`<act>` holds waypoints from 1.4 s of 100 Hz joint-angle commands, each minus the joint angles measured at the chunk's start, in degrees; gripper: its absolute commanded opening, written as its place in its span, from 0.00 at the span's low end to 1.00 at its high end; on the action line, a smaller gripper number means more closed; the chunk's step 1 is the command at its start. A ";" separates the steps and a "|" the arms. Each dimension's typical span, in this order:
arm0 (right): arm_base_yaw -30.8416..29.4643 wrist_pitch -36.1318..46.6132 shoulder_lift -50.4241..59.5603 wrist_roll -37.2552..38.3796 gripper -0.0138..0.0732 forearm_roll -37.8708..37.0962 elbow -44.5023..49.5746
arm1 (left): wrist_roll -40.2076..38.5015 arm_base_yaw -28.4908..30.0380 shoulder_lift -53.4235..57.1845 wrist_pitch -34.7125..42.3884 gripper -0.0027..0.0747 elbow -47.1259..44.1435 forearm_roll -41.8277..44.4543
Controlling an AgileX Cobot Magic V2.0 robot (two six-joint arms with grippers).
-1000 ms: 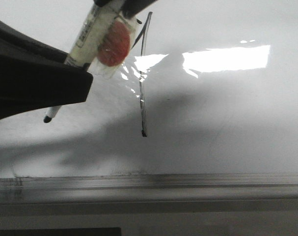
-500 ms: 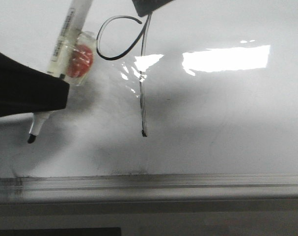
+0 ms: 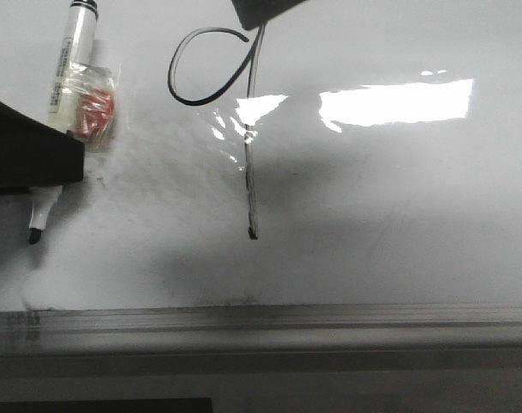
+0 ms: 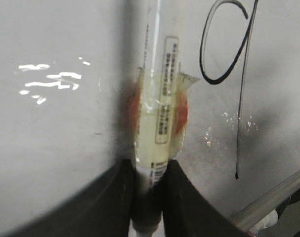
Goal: Write number 9 on whiteboard
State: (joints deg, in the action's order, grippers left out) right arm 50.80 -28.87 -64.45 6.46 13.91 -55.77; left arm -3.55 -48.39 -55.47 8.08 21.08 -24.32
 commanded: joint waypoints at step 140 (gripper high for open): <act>-0.05 43.38 43.81 -0.98 0.09 -24.12 46.63 | 0.95 0.06 39.58 1.72 0.01 -12.98 9.41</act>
State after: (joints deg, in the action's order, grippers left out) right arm 50.80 8.78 -23.87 6.07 -9.49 -10.45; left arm -2.68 -48.49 -15.83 5.42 7.02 -13.35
